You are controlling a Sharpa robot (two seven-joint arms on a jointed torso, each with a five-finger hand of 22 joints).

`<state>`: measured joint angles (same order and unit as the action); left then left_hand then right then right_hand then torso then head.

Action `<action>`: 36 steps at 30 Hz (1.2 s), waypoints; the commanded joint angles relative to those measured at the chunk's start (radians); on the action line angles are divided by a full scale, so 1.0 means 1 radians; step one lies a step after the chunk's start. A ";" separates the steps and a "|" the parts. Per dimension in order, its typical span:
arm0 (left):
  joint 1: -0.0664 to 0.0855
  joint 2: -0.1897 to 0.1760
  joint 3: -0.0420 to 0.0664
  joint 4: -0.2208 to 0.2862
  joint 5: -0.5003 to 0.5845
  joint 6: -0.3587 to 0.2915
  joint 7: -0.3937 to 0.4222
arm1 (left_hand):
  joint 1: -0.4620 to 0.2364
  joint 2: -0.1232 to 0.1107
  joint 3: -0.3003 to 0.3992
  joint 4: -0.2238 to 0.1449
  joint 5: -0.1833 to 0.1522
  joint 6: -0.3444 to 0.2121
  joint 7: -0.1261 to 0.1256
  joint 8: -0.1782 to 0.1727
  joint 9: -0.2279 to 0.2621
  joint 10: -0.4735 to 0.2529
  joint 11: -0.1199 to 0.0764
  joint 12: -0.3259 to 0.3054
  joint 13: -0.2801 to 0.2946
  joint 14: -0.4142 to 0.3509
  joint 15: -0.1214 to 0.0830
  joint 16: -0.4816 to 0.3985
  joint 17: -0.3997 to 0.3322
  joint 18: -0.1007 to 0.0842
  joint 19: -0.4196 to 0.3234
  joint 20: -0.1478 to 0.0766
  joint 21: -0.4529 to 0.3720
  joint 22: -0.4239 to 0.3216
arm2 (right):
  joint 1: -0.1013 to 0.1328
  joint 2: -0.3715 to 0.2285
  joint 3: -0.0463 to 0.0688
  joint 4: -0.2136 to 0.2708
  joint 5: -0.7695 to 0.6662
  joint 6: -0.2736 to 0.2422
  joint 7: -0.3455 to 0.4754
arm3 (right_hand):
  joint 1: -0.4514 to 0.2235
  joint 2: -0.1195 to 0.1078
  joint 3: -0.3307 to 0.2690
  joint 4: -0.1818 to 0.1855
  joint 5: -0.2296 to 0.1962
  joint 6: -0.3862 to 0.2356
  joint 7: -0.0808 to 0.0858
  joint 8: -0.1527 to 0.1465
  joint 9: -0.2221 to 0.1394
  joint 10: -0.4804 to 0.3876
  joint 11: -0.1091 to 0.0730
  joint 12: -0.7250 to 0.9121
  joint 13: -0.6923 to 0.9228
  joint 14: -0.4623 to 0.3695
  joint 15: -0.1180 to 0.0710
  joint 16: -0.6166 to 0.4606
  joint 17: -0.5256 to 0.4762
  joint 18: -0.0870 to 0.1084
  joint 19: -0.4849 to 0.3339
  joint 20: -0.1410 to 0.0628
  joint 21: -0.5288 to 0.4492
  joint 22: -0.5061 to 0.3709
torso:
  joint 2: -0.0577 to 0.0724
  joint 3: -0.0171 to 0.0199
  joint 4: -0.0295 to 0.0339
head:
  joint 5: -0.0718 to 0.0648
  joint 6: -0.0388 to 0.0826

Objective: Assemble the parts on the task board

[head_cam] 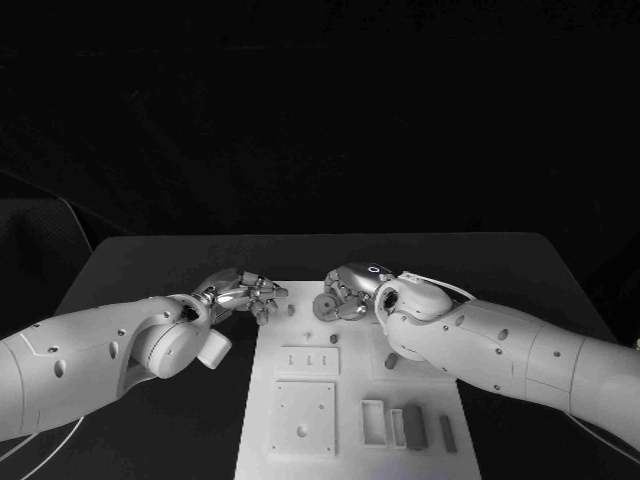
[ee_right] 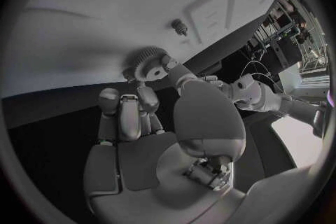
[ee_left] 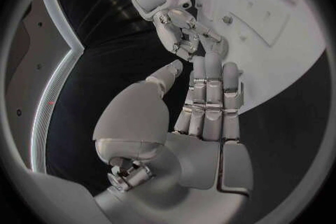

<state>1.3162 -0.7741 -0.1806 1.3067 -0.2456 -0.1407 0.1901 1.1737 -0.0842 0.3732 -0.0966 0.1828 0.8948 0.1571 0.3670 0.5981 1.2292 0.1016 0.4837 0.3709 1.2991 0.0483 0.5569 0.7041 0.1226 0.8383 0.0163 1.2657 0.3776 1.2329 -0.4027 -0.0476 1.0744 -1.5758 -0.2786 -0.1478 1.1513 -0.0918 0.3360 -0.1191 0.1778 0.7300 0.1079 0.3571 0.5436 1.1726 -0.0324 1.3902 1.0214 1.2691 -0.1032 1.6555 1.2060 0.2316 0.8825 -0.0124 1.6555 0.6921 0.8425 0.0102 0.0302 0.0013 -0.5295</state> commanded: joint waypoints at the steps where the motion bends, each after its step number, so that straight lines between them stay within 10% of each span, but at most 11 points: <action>1: 0.001 0.001 0.001 0.002 0.000 0.012 0.005 | -0.012 0.000 -0.007 0.000 0.004 0.007 0.000 -0.006 -0.001 -0.005 0.002 -0.007 0.000 -0.006 0.000 0.005 0.001 0.013 0.005 0.001 -0.001 -0.001 | -0.001 0.000 0.000 0.002 -0.011 -0.001 -0.004 | -0.008 -0.024 -0.010 0.002 0.005 0.054 0.059 -0.018 0.005 0.001 0.001 -0.001 -0.002 -0.013 0.000 -0.001 -0.007 0.017 0.004 -0.005 0.133 0.002 | 0.000 0.0002 -0.0006 | 0.000 -0.001; 36: 0.001 0.002 0.001 -0.001 0.000 0.015 0.004 | -0.012 0.000 -0.008 0.000 0.004 0.007 0.000 -0.007 -0.002 -0.005 0.002 -0.007 0.000 -0.006 0.000 0.005 0.003 0.013 0.005 0.000 -0.001 -0.002 | -0.001 -0.009 0.000 0.014 -0.002 -0.039 -0.011 | -0.014 -0.047 -0.024 0.004 0.004 0.014 0.062 -0.042 -0.005 -0.011 0.004 -0.010 -0.008 -0.041 0.001 -0.016 -0.034 0.017 0.000 -0.004 0.127 0.003 | 0.000 0.0007 -0.0004 | -0.002 -0.006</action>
<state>1.3162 -0.7737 -0.1806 1.3039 -0.2456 -0.1401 0.1887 1.1737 -0.0842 0.3733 -0.0966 0.1828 0.8948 0.1571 0.3630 0.5973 1.2291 0.1016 0.4799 0.3709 1.2991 0.0482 0.5569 0.7056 0.1226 0.8382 0.0163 1.2657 0.3769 1.2325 -0.4115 -0.0476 1.0865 -1.5740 -0.3044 -0.1570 1.1361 -0.1279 0.3162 -0.1158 0.1780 0.7174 0.1375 0.3192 0.5397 1.1686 -0.0286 1.3863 1.0149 1.2340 -0.1037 1.6449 1.1725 0.2386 0.8821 -0.0121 1.6554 0.6939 0.8425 0.0112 0.0297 -0.0005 -0.5356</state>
